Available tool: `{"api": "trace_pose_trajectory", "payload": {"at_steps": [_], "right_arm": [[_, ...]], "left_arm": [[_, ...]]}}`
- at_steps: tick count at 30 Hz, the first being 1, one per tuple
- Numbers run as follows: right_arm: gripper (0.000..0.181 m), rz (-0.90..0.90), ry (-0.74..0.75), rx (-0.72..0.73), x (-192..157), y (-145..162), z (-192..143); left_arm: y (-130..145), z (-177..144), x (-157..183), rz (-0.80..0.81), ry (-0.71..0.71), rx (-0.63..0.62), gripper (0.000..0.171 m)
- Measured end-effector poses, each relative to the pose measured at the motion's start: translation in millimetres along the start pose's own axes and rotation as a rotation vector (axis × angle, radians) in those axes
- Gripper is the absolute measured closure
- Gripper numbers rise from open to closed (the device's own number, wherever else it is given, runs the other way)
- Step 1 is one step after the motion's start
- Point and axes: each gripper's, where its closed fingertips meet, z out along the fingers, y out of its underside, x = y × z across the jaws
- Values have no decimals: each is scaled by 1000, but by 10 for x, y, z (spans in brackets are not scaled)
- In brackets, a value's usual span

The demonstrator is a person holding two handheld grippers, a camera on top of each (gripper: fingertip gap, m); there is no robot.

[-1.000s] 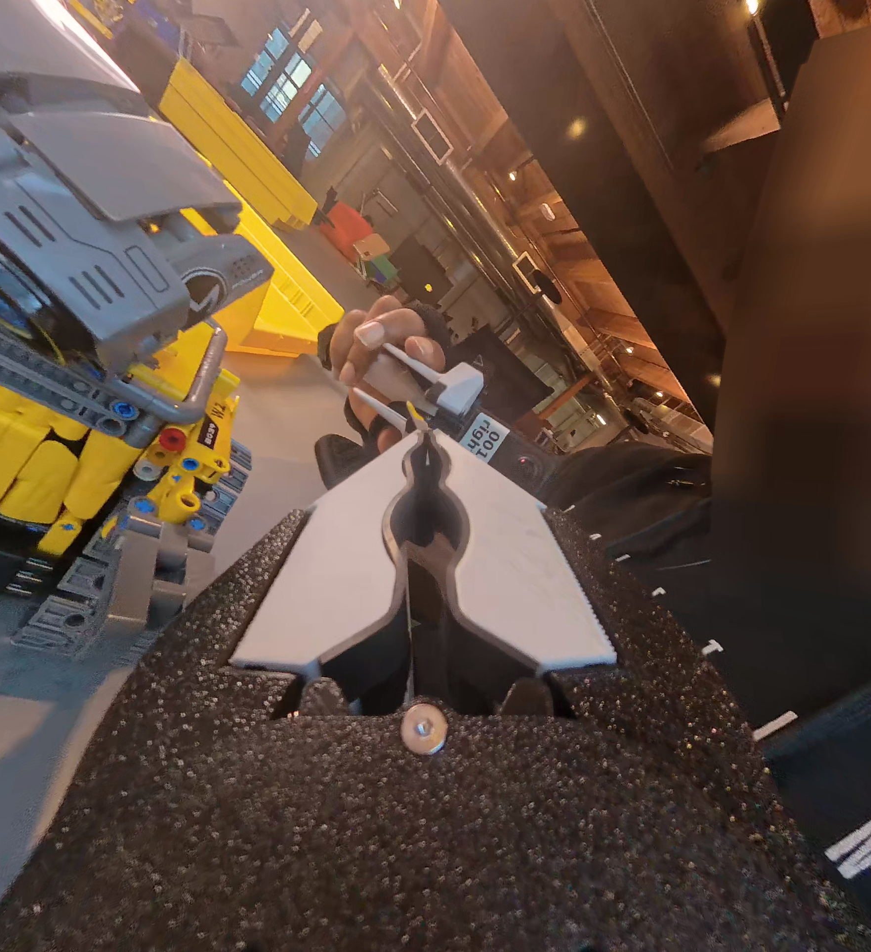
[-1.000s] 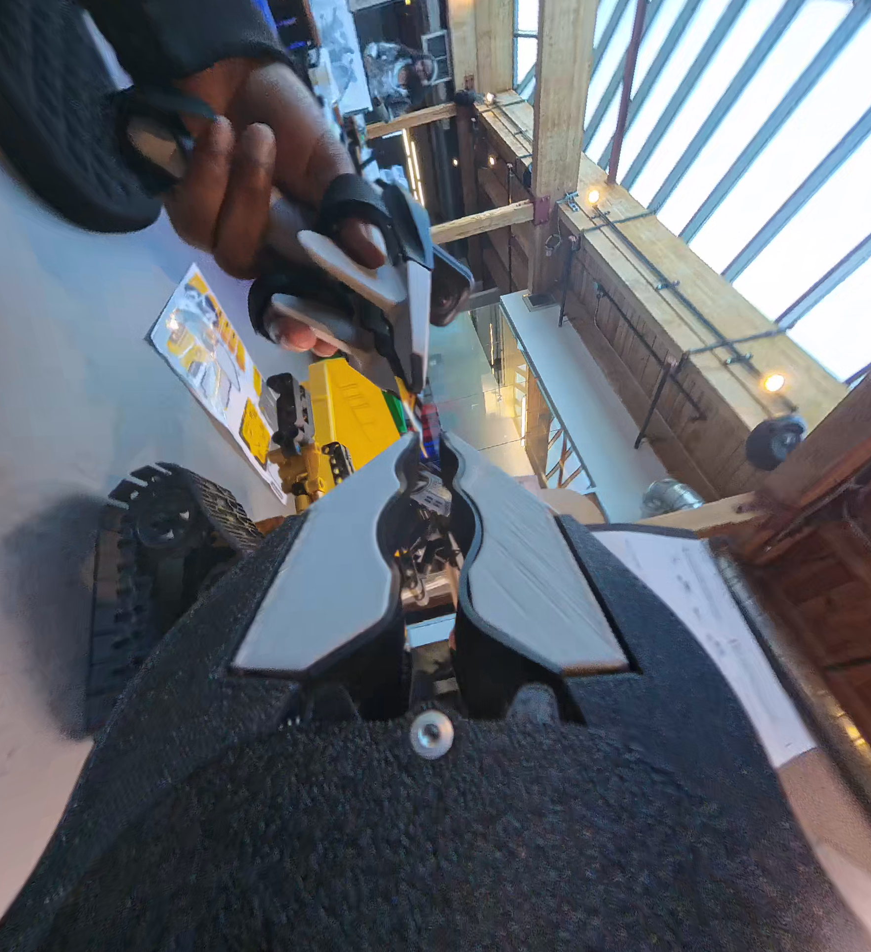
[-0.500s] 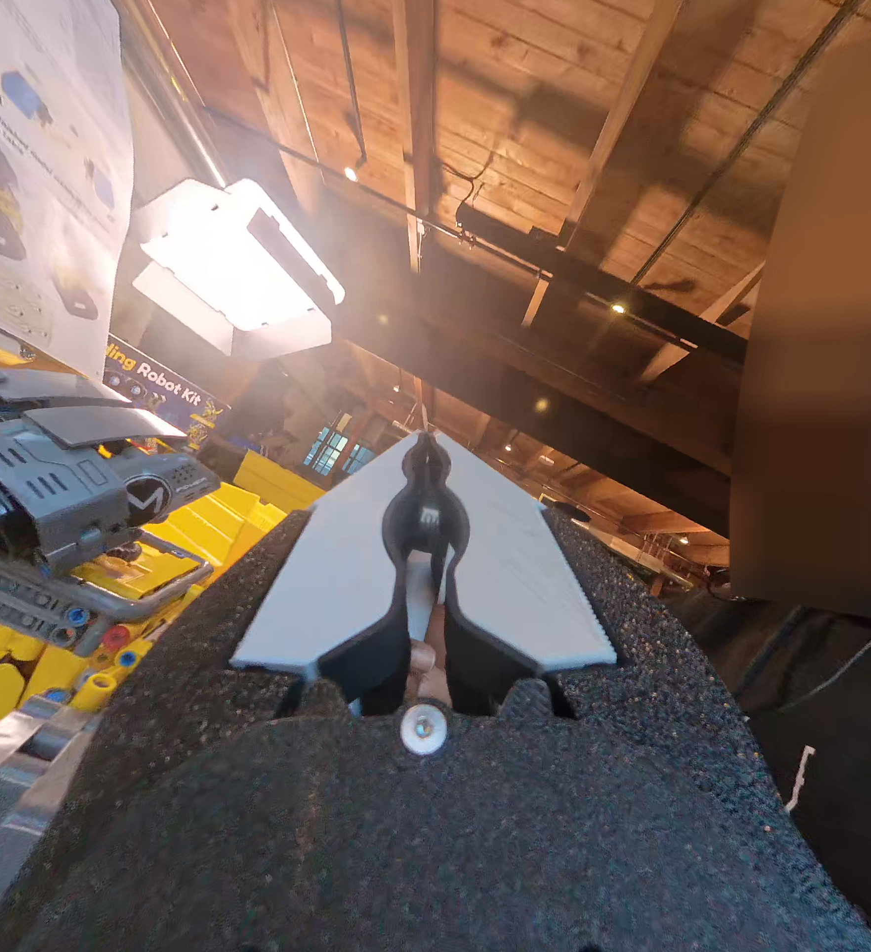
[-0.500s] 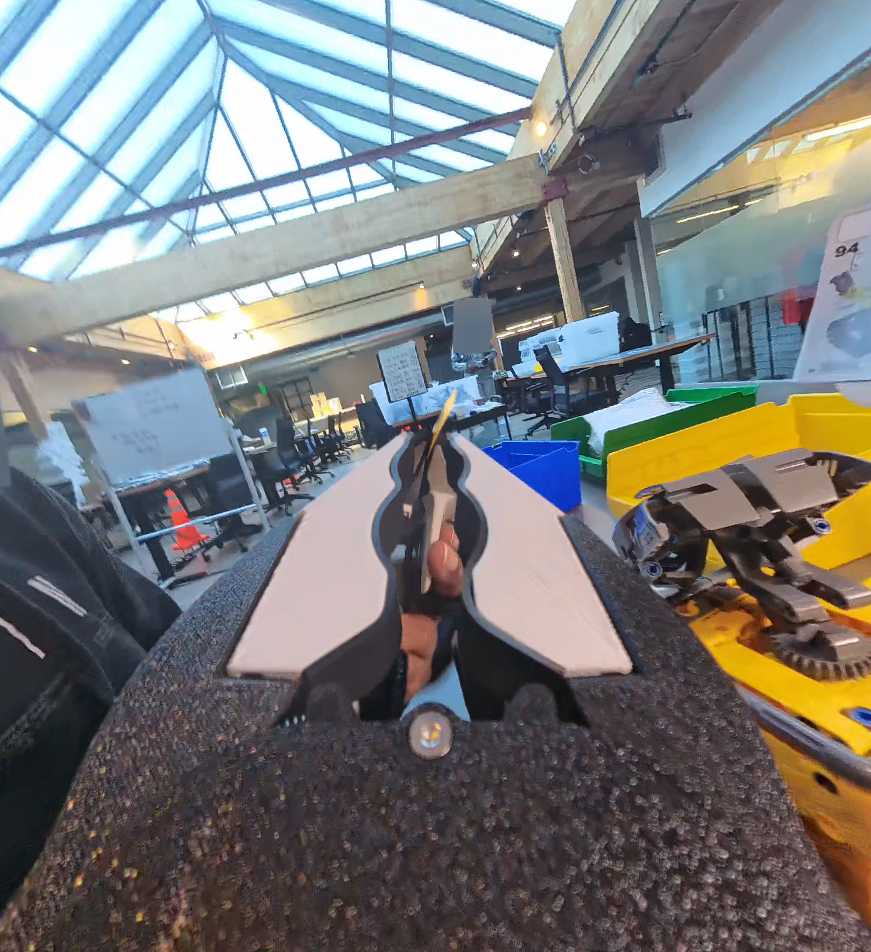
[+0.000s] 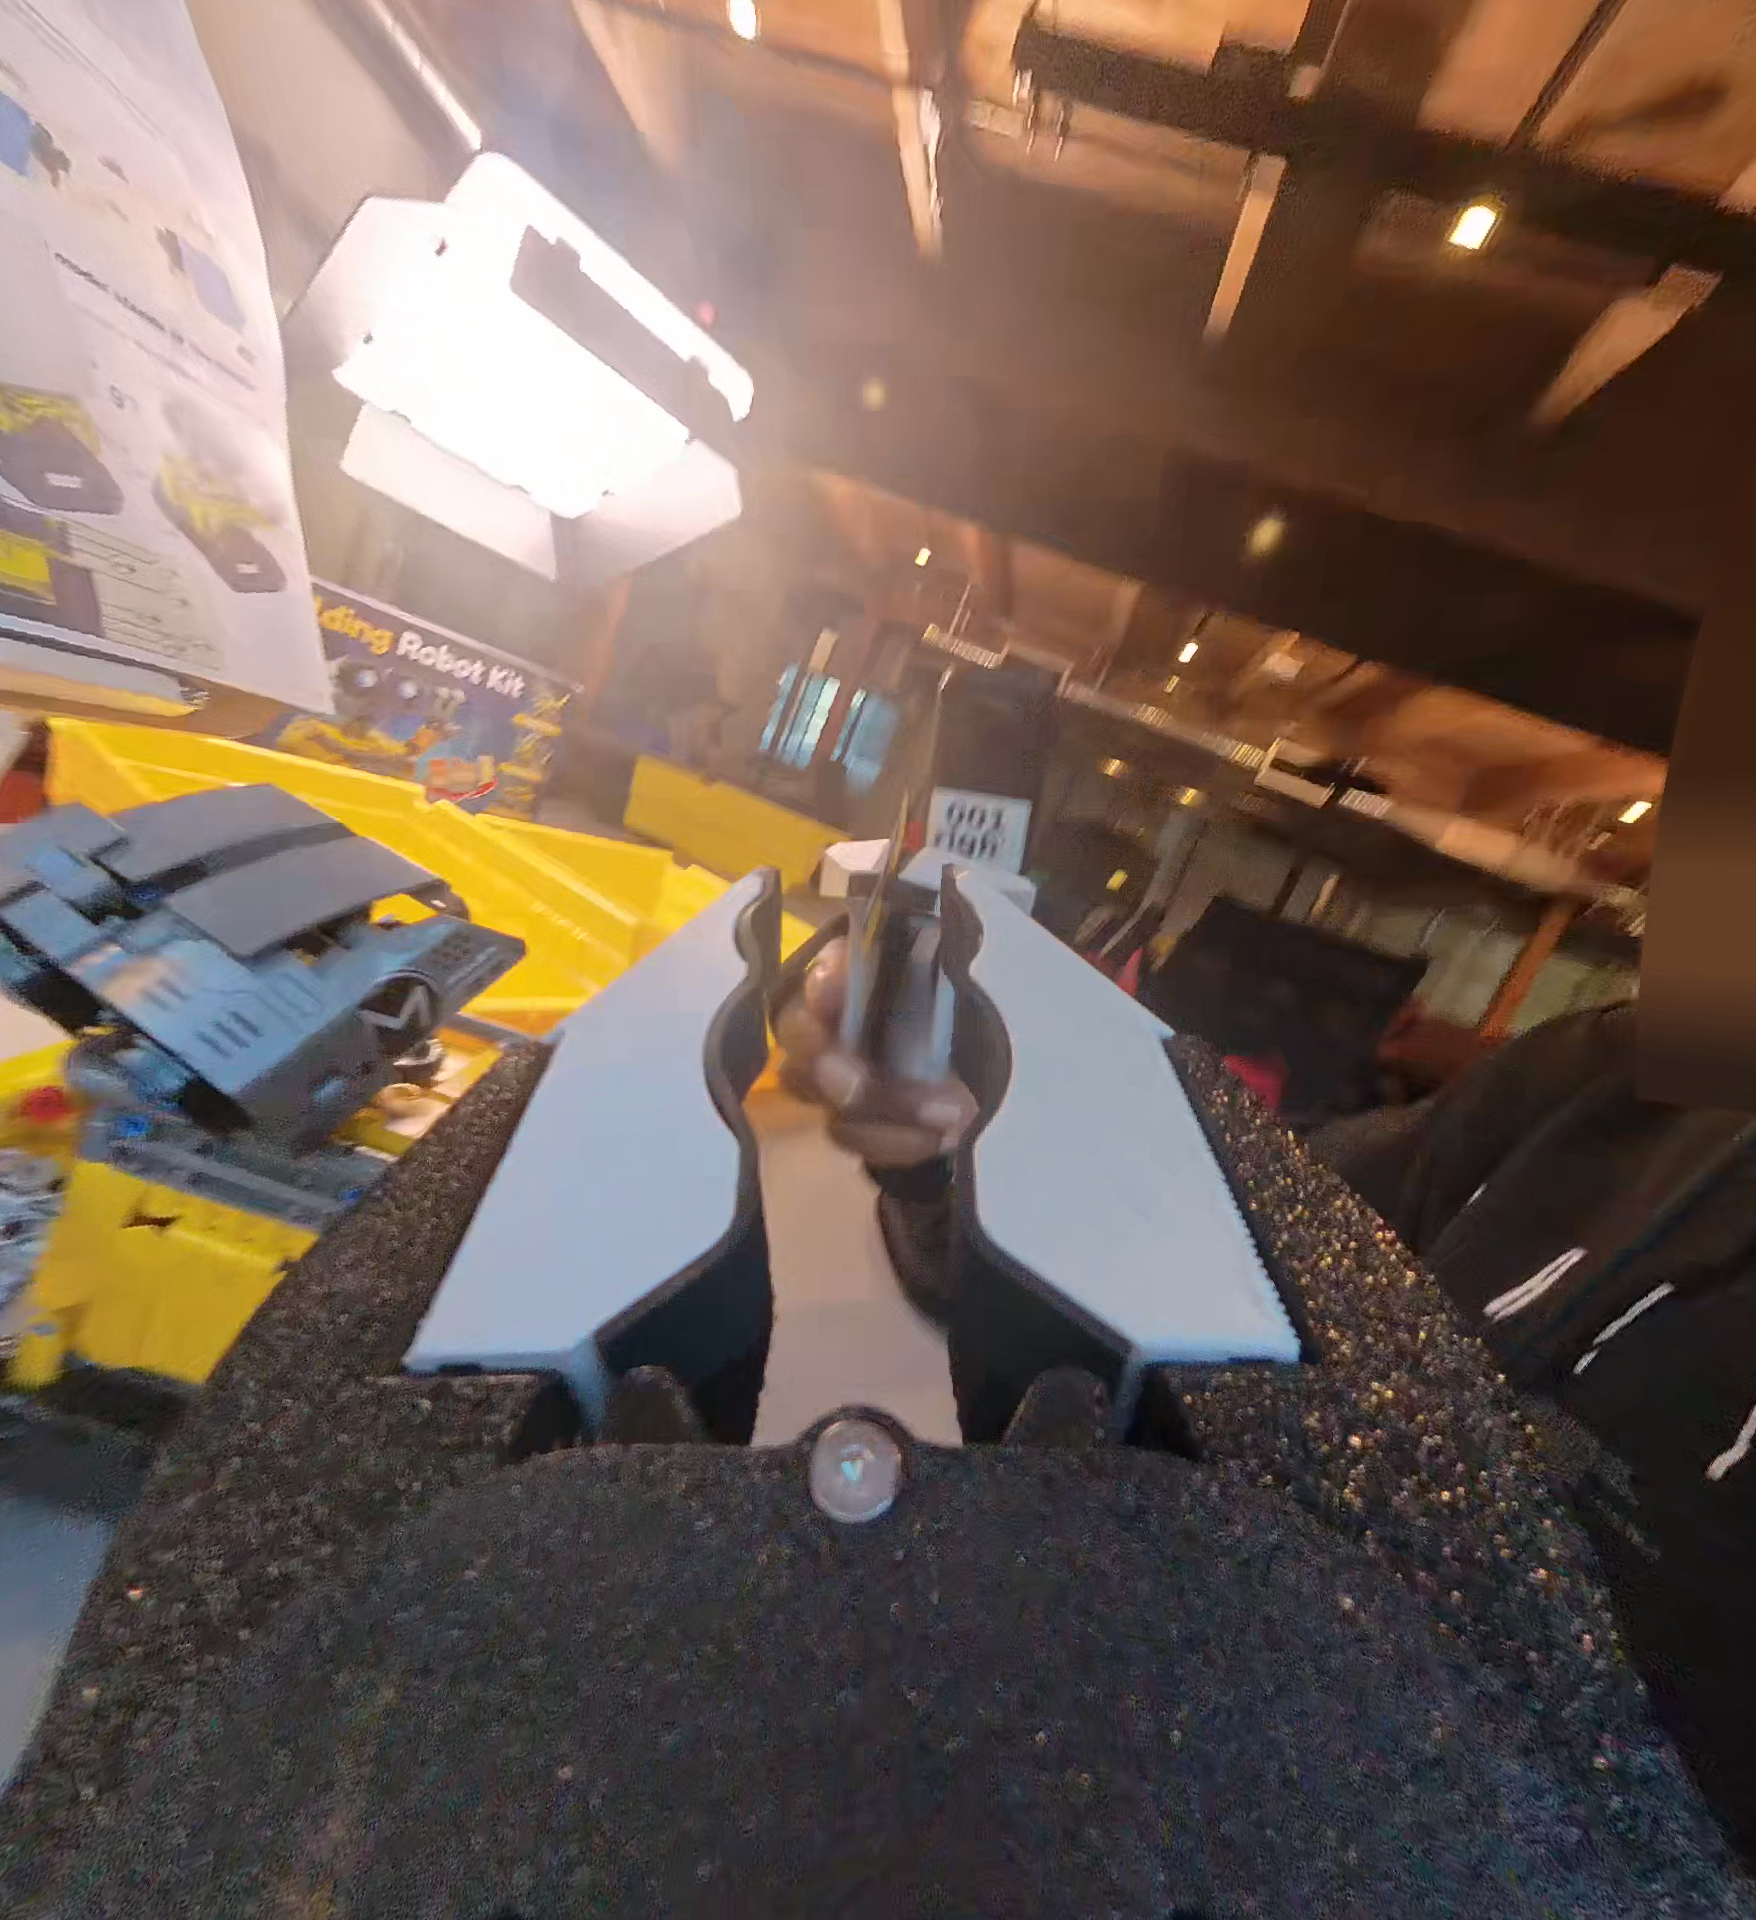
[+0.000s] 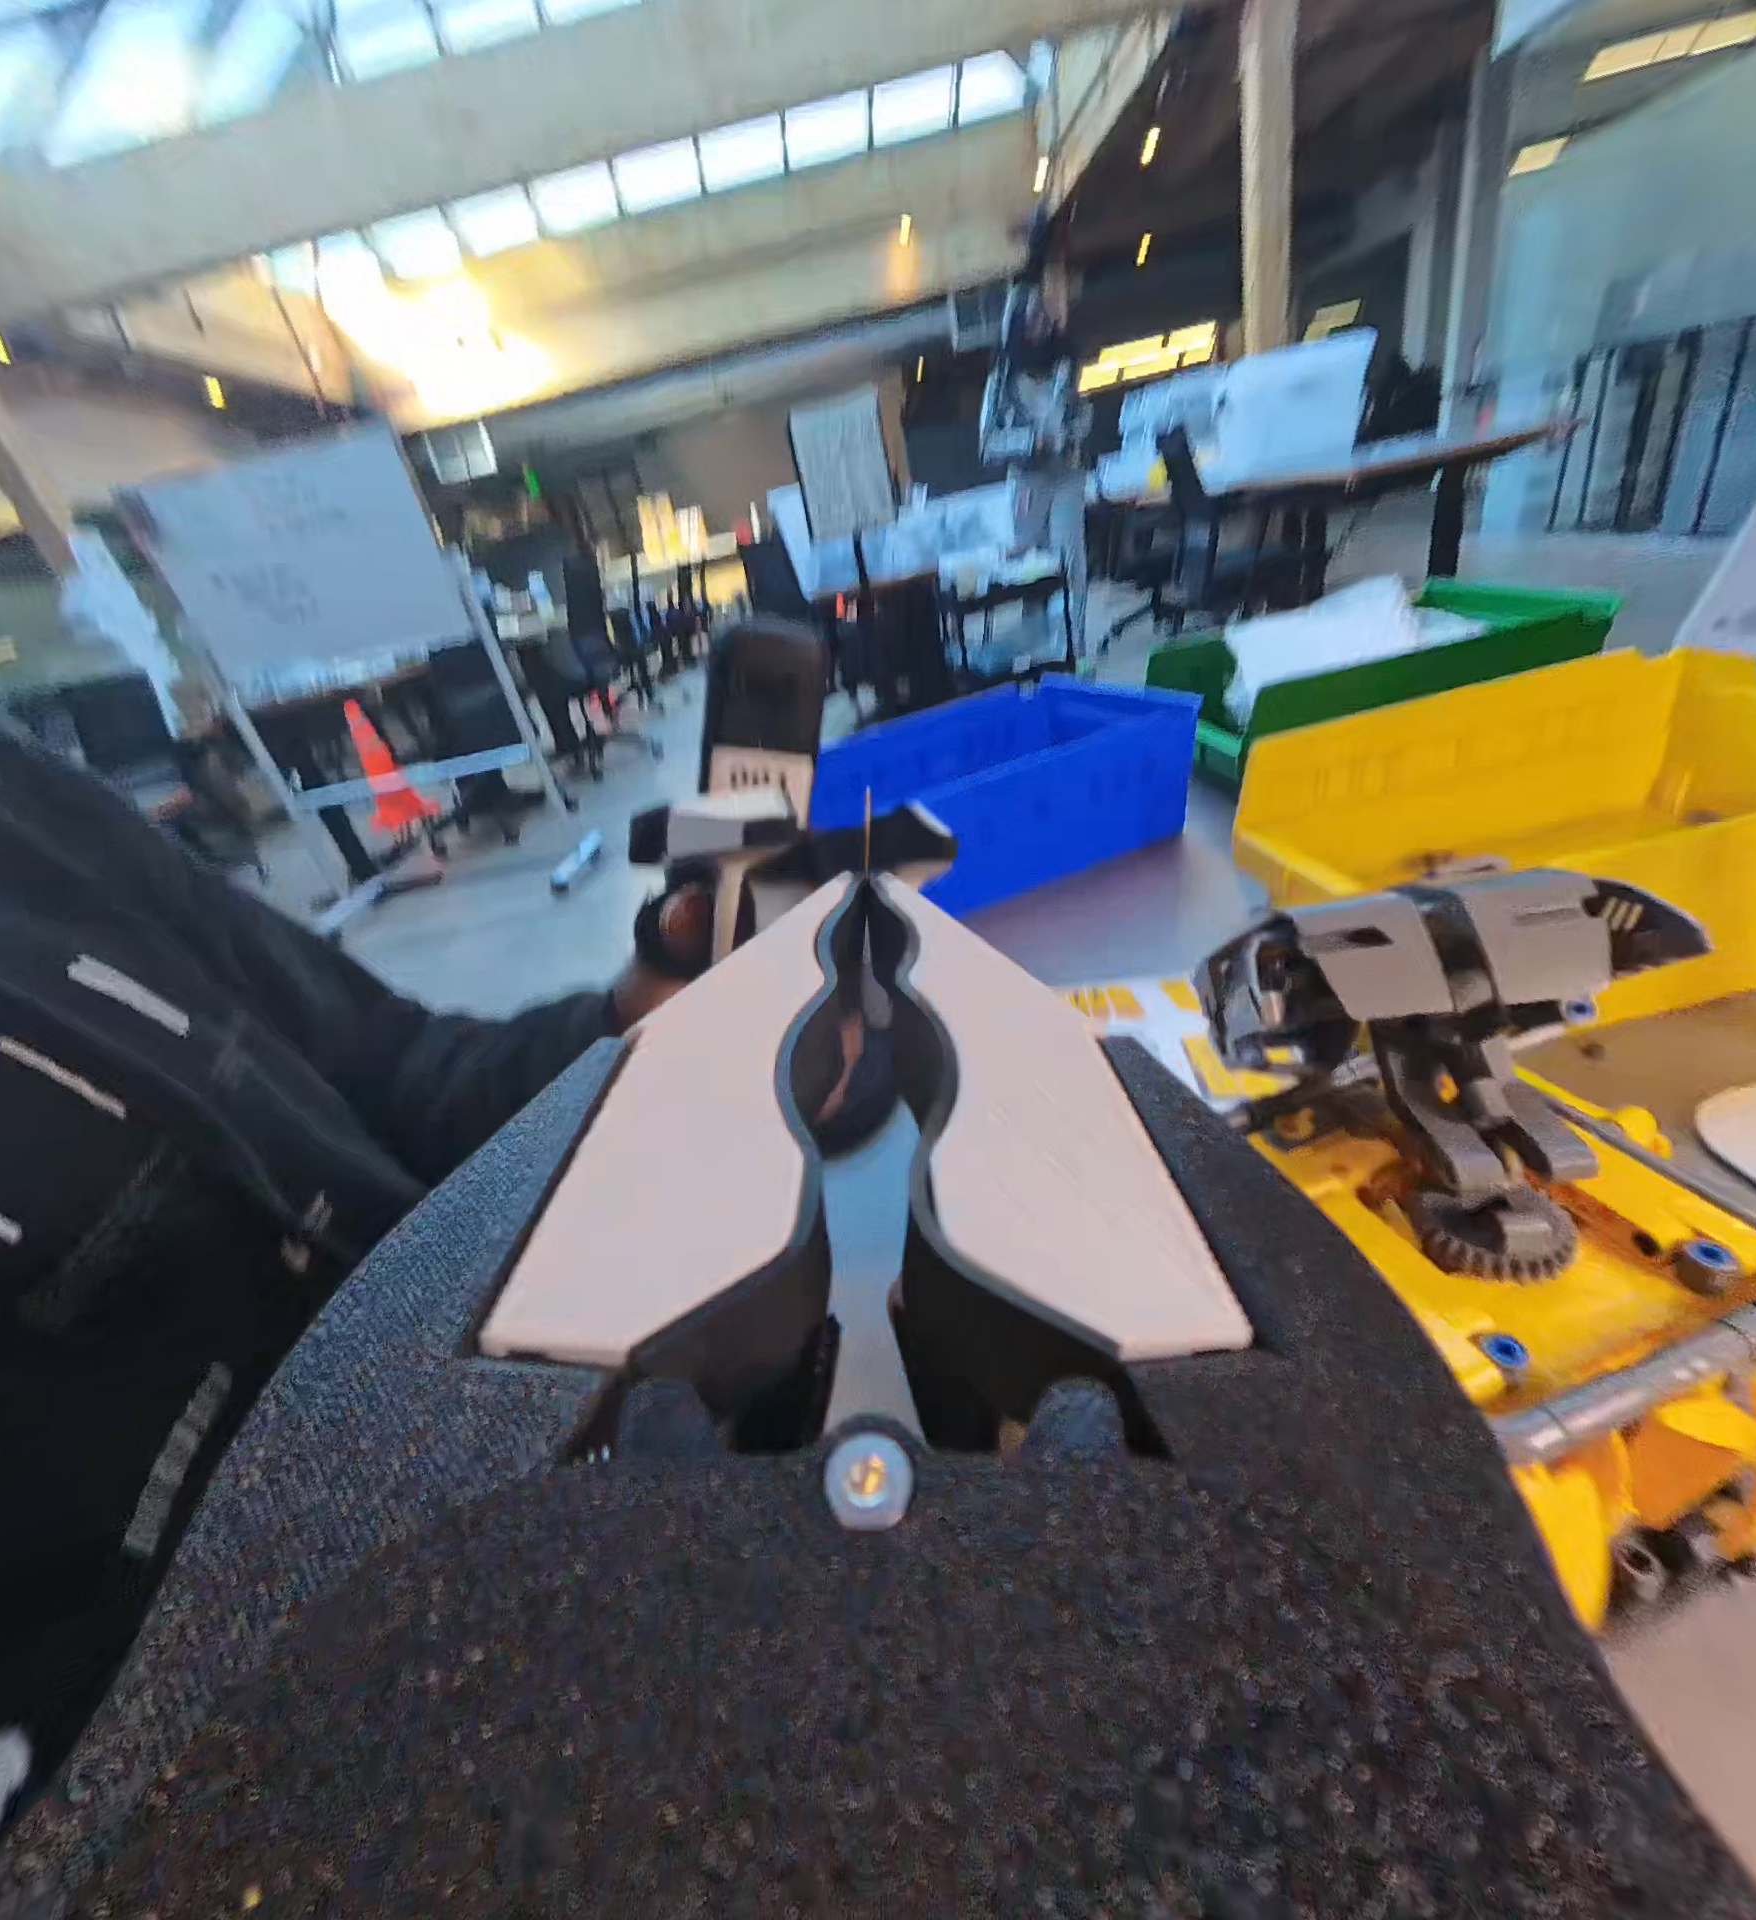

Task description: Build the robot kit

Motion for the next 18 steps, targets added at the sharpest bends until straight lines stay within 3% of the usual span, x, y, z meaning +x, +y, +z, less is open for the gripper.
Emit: {"api": "trace_pose_trajectory", "payload": {"at_steps": [3,7,12,18], "right_arm": [[181,-90,-25,-330,-11,310,-41],[181,-135,-52,-519,-57,430,-25],[181,-174,-59,-653,-76,535,-37],[181,-187,-67,-717,-110,613,-21]], "left_arm": [[136,-1,62,163,-8,-287,143],[293,-40,67,343,-49,-562,149],[395,-87,66,433,-64,-691,159],[478,-79,101,394,-33,-697,165]]}}
